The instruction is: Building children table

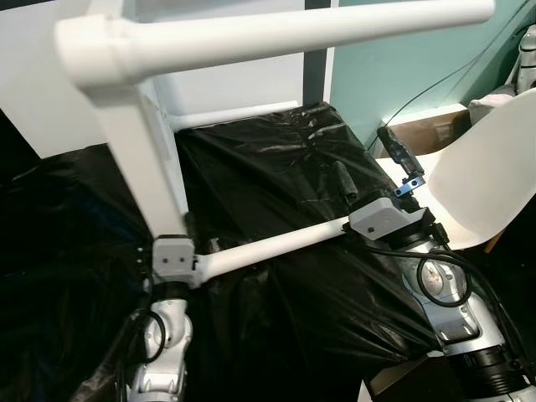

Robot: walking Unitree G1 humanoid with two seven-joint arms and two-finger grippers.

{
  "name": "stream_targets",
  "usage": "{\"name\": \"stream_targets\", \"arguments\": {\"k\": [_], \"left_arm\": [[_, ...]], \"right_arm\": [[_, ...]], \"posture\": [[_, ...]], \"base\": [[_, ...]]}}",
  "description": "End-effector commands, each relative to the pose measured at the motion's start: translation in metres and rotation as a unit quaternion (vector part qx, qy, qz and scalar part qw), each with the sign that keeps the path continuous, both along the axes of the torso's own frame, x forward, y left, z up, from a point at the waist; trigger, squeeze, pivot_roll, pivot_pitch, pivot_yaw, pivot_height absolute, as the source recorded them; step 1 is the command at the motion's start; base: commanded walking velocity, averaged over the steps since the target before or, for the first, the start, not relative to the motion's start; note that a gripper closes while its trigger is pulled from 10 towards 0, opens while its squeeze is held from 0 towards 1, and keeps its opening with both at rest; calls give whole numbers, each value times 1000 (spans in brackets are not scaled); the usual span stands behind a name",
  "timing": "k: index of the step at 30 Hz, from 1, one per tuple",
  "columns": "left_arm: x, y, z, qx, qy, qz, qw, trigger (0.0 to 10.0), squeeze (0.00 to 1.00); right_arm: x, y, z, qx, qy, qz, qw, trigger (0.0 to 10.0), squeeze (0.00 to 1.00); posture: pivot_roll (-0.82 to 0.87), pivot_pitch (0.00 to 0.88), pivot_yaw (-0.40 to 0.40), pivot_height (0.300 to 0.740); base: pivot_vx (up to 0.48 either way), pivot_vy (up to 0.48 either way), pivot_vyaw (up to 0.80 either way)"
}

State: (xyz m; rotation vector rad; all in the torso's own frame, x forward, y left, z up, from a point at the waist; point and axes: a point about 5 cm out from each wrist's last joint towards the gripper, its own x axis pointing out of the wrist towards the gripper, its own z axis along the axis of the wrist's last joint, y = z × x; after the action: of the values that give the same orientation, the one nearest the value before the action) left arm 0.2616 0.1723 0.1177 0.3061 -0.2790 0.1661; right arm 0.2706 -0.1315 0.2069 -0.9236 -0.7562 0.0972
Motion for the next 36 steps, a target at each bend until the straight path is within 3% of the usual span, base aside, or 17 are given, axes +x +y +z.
{"name": "stream_targets", "arguments": {"k": [1,5,8,11,14,18,21,29,36], "left_arm": [[-3,9,-11,25,30,14,999,0,0],[-7,14,-15,12,35,16,999,431,0],[-23,21,-24,3,43,24,999,0,0],[-29,25,-25,-1,42,33,999,0,0],[-46,43,-29,-18,43,77,996,0,0],[-49,47,-31,-24,44,84,995,0,0],[-60,55,-26,-50,26,89,994,0,0],[-71,60,-20,-74,8,84,994,0,0],[-86,55,-20,-105,4,69,992,0,0]], "right_arm": [[1,6,-3,-1,9,9,1000,10000,0],[1,6,-4,0,11,9,1000,10000,0],[1,7,-6,0,15,10,1000,10000,0],[1,7,-7,0,16,11,1000,10000,0],[1,8,-9,0,22,14,1000,10000,0],[1,8,-10,0,24,15,1000,10000,0],[1,11,-13,-3,30,21,999,10000,0],[2,12,-15,-7,35,24,999,10000,0],[3,13,-18,-14,43,27,999,10000,0]], "posture": [[0,0,73,740],[1,0,74,740],[4,0,76,740],[6,0,76,740],[24,0,72,740],[24,0,72,740],[39,0,68,740],[46,0,67,740],[46,0,69,740]], "base": [[0,0,0],[0,0,0],[0,0,0],[0,0,0],[0,0,0],[0,0,0],[0,0,0],[0,0,0],[0,0,0]]}}
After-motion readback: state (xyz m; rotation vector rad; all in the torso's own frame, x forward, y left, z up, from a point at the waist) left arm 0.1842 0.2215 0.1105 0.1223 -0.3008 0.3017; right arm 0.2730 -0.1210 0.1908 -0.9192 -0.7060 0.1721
